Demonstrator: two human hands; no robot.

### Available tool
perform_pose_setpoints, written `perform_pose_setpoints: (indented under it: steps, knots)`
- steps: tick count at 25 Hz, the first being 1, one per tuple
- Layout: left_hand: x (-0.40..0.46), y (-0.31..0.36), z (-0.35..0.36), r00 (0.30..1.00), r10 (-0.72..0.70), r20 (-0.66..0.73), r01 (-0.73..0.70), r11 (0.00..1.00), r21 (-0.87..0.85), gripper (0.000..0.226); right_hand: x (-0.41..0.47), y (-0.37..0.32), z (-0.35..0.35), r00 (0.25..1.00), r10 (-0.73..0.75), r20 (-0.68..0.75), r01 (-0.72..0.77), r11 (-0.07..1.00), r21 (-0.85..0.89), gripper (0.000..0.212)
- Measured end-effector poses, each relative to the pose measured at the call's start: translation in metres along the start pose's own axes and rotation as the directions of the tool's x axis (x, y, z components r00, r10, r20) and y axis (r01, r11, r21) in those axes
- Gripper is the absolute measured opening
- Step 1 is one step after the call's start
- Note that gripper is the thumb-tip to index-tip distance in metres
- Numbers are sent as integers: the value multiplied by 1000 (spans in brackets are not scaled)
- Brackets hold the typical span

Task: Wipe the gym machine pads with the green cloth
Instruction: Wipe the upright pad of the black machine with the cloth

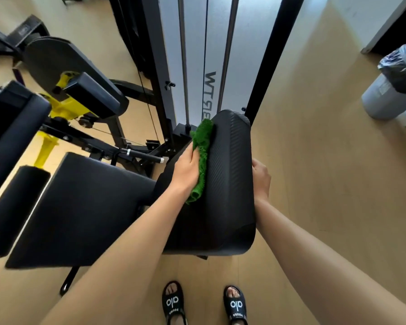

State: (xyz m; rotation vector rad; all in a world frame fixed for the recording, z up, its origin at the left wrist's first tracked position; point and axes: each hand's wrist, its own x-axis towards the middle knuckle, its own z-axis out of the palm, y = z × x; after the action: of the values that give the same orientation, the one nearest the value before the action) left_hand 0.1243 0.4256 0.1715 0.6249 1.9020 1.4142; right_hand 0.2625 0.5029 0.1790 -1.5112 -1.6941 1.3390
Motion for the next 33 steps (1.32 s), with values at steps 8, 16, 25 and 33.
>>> perform_pose_setpoints:
  steps: [8,16,25,33]
  knots:
    - [-202,-51,-1,995,-24,-96,11,990,-138,38,-18,0,-4,998,30,57,-30,999,11,40]
    - [-67,-49,-15,991,-63,-121,59,998,-40,39,3,2,0,1000,14,2,-14,1000,-8,46]
    - [-146,-45,-6,972,-166,-164,128,967,-221,34,-7,2,-3,999,-1,38,1,1000,-3,40]
    - [-177,-46,18,950,-112,-292,30,963,-269,35,-3,4,-3,996,1,87,-1,1000,-5,40]
